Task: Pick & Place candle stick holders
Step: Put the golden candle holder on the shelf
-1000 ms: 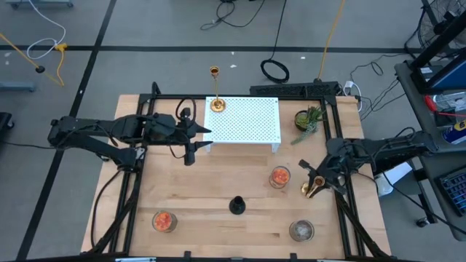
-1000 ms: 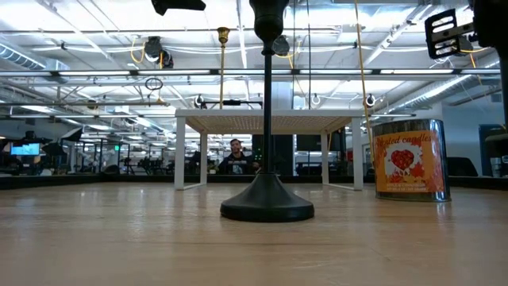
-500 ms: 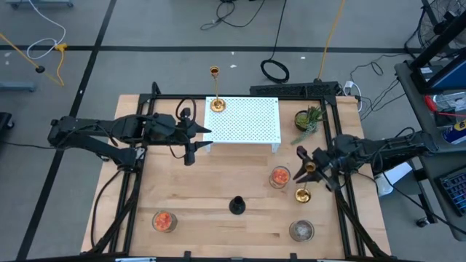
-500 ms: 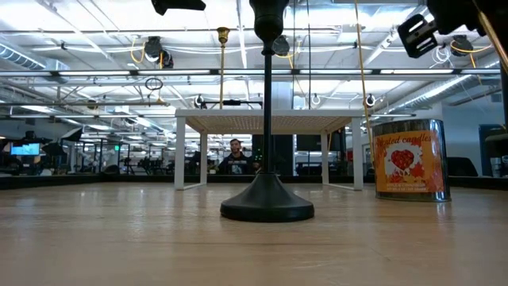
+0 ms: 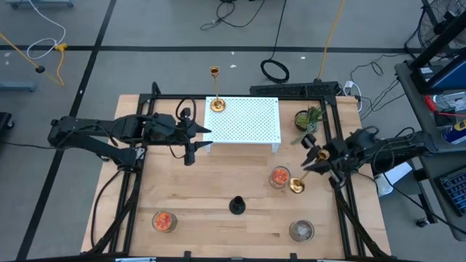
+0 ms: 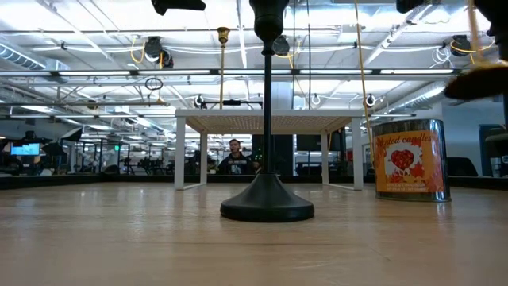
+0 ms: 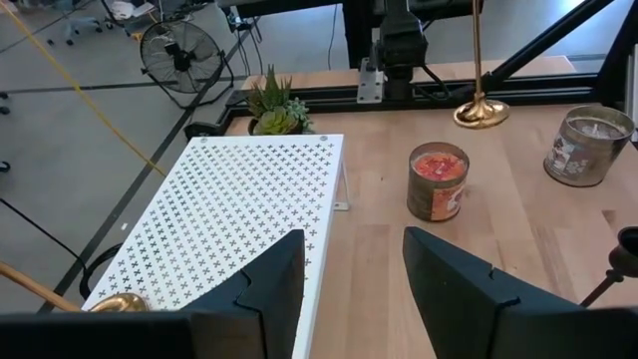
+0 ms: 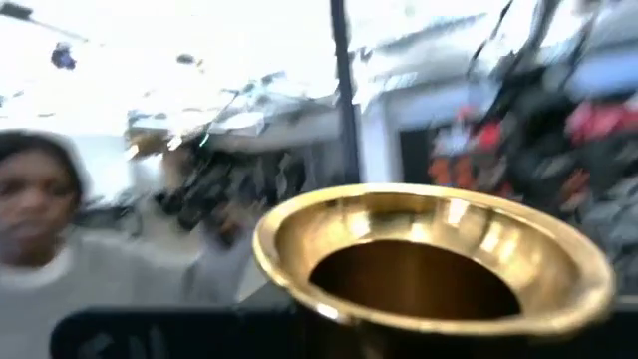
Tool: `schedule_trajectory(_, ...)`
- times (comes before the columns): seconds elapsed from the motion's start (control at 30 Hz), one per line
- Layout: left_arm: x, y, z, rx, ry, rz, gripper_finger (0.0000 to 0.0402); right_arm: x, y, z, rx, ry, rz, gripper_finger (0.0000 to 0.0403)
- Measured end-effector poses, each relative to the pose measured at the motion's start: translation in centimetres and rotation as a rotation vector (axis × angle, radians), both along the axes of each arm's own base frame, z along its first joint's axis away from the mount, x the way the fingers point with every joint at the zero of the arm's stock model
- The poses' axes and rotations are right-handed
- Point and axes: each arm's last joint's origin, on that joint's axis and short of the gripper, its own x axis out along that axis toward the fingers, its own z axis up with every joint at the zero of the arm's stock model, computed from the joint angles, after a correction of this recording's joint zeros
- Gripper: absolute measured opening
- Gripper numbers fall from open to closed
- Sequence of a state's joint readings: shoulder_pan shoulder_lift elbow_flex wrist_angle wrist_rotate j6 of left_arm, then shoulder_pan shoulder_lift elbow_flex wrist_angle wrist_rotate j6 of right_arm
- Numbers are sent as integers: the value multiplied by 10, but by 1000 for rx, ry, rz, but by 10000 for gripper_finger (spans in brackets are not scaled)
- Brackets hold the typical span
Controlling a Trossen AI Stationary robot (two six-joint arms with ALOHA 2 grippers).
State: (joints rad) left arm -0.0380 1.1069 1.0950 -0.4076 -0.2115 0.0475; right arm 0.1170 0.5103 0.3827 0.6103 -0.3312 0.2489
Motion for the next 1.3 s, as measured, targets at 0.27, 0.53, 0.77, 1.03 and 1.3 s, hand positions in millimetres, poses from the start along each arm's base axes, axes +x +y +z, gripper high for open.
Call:
schedule_trajectory(0.27, 0, 0, 0, 0, -1, 0, 179, 1, -14, 16, -3, -214, -354, 45)
schedule_trajectory(0.53, 2, 0, 4, -1, -49, 0, 179, 29, -30, 63, -125, -199, -569, 45)
schedule_trajectory(0.77, 3, 0, 6, -2, -69, 0, 179, 65, -61, 104, -211, -163, -771, 45)
schedule_trajectory(1.03, 3, 0, 6, -2, -67, 0, 179, 91, -122, 90, -148, -19, -952, 45)
schedule_trajectory(1.3, 2, 0, 6, -2, -66, -1, 179, 105, -172, 64, -113, 34, -1032, 45)
